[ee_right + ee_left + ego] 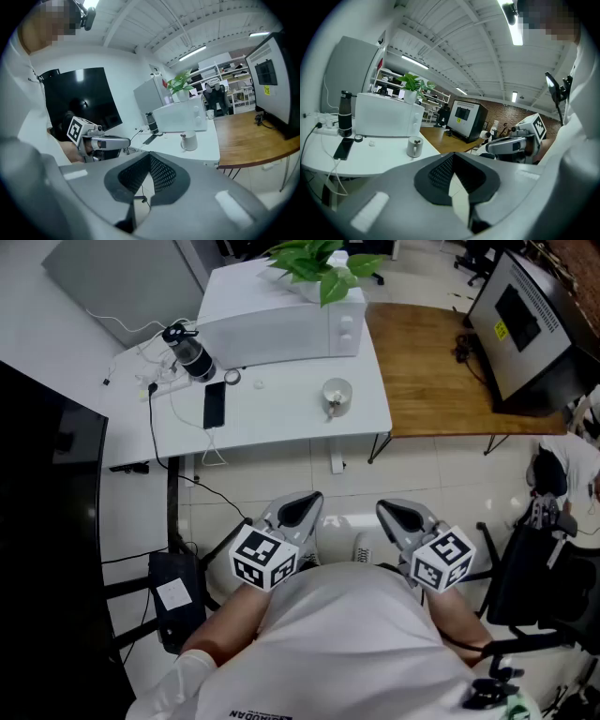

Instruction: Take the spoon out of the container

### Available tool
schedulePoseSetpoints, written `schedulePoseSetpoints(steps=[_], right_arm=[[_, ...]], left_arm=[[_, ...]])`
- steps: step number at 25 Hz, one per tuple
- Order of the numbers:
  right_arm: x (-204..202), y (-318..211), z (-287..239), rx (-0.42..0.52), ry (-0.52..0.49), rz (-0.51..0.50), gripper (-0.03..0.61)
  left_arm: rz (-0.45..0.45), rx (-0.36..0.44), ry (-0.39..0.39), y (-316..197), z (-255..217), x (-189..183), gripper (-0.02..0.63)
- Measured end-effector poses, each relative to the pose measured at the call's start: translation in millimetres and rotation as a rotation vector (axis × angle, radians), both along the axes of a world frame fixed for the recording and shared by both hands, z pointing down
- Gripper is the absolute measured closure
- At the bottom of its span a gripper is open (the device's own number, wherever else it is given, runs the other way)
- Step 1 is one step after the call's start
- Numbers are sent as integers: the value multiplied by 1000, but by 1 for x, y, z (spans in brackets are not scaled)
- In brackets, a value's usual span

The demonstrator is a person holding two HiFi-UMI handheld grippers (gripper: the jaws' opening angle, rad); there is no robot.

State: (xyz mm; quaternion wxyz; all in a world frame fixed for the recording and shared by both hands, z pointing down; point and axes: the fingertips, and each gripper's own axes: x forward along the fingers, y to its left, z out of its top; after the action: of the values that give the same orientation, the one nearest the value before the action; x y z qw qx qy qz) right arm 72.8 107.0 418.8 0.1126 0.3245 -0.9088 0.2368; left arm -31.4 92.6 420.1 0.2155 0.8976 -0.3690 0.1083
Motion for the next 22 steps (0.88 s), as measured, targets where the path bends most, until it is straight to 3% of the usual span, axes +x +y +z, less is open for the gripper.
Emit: schedulePoseSetpoints(steps=[9,22], right_arm=[[-7,-5,0,4,10,12,572],[-63,-5,0,1,31,47,572]], left_arm=[[-2,14,0,-7,-1,-14,609],[32,19,8,-10,3,-72,609]])
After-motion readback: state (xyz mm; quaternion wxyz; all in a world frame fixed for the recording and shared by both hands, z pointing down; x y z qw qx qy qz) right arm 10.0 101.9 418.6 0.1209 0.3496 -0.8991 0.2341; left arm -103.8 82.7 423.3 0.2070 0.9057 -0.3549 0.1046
